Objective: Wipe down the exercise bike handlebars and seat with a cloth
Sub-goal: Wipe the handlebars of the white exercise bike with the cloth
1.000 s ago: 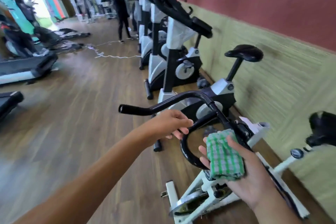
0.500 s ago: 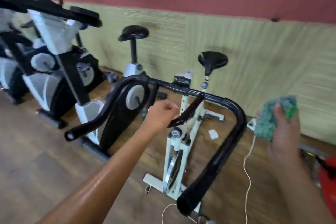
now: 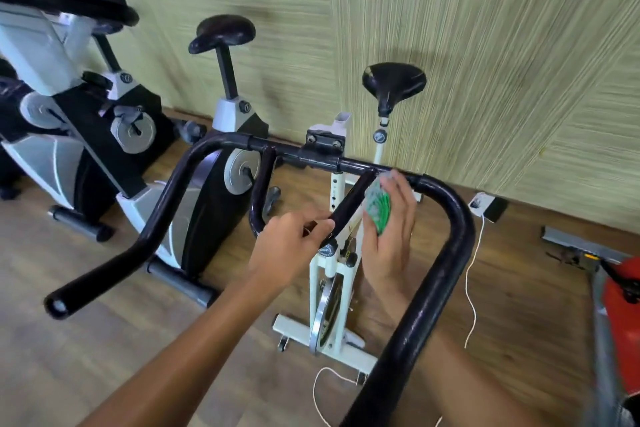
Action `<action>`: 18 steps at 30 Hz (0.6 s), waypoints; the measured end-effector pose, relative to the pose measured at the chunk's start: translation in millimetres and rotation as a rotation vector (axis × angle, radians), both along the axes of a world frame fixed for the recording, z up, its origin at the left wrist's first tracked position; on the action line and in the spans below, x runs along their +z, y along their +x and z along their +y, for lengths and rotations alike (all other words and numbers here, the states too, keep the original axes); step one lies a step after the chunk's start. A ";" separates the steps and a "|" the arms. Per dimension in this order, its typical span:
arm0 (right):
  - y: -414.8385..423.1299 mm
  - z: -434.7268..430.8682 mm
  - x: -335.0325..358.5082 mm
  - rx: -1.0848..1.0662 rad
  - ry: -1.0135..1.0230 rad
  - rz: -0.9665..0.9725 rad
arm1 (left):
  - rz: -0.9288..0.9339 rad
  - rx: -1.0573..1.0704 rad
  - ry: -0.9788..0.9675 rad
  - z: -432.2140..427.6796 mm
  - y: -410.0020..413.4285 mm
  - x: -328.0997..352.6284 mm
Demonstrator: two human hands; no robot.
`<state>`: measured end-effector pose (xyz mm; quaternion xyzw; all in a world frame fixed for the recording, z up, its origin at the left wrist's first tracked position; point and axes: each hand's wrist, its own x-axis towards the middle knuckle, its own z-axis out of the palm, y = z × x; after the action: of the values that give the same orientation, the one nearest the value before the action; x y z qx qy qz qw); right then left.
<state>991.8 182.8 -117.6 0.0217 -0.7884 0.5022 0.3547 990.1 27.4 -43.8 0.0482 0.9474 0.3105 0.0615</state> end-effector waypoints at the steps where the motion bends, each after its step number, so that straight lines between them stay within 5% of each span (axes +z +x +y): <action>1: -13.5 -2.2 -3.7 -0.021 -0.018 0.012 | 0.000 -0.001 0.007 -0.4 0.8 -0.4; 7: -31.9 -13.4 -13.2 0.079 0.161 -0.074 | 0.148 -0.005 0.129 -1.6 9.8 0.3; 10: -39.8 -14.0 -13.9 0.067 0.097 -0.061 | 0.347 -0.011 -0.021 -18.6 4.2 -4.7; 13: -17.3 -38.8 -12.9 0.101 -0.034 -0.040 | 0.353 -0.022 -0.055 -41.4 -5.3 -14.8; 18: -4.6 -45.4 -18.8 0.132 0.094 -0.021 | 0.403 -0.080 -0.033 -54.4 2.5 -33.8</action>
<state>987.2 137.4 -136.4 0.0850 -0.8117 0.4871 0.3110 992.6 -27.0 -77.6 0.1459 0.9427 0.2765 -0.1163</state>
